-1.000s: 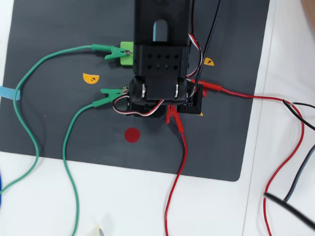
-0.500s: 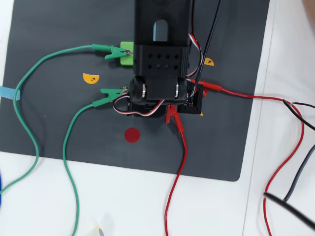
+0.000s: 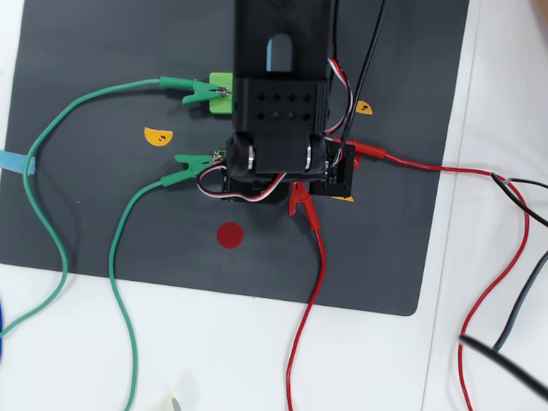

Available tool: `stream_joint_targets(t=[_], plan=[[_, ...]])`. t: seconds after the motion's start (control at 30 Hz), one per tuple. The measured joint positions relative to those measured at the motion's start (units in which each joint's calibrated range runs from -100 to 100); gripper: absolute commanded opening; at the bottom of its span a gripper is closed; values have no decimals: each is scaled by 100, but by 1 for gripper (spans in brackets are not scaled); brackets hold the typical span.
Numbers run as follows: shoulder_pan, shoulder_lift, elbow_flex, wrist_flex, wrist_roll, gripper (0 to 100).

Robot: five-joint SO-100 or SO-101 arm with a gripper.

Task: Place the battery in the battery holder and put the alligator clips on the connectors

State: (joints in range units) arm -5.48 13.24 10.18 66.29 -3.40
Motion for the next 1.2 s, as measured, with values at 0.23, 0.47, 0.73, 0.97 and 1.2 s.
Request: stream_joint_targets(t=[0.23,0.47,0.73,0.97,1.2], plan=[[-394,-227,0,566,-36,15],[-318,-849,0,744,-31,1],[-22,-916,0,710,-15,1],[-22,-916,45,406,31,1],[-22,-916,134,372,103,1]])
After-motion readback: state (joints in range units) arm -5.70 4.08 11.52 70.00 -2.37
